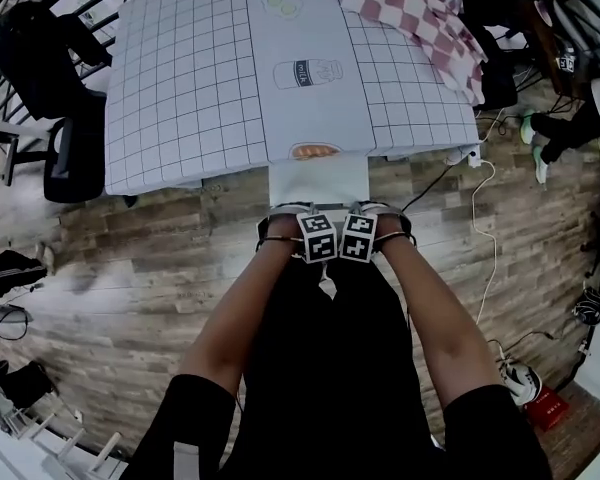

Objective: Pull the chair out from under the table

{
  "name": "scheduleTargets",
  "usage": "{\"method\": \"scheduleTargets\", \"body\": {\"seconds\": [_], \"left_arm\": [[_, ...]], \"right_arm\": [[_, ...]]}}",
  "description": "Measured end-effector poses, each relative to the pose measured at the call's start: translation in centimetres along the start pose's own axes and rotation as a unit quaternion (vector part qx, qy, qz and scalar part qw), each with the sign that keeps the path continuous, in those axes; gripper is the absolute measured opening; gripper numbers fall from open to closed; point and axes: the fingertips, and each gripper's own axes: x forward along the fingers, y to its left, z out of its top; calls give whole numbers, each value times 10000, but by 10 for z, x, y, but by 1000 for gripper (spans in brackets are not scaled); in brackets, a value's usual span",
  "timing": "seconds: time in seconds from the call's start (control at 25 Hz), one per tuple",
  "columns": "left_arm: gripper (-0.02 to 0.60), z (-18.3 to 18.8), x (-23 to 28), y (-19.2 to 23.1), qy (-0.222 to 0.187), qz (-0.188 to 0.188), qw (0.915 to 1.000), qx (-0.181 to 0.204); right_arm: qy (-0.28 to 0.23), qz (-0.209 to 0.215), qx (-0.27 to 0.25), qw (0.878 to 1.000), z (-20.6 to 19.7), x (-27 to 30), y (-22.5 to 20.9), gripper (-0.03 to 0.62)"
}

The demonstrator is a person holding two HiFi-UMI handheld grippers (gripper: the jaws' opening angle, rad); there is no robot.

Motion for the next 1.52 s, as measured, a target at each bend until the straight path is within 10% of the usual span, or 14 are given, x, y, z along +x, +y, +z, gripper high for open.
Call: {"method": "scheduleTargets", "body": {"seconds": [1.52], "left_arm": [[84, 17, 5, -86, -130, -74, 9977, -668]], "right_arm": [[-70, 44, -699, 9975, -16, -1, 75, 72]]}}
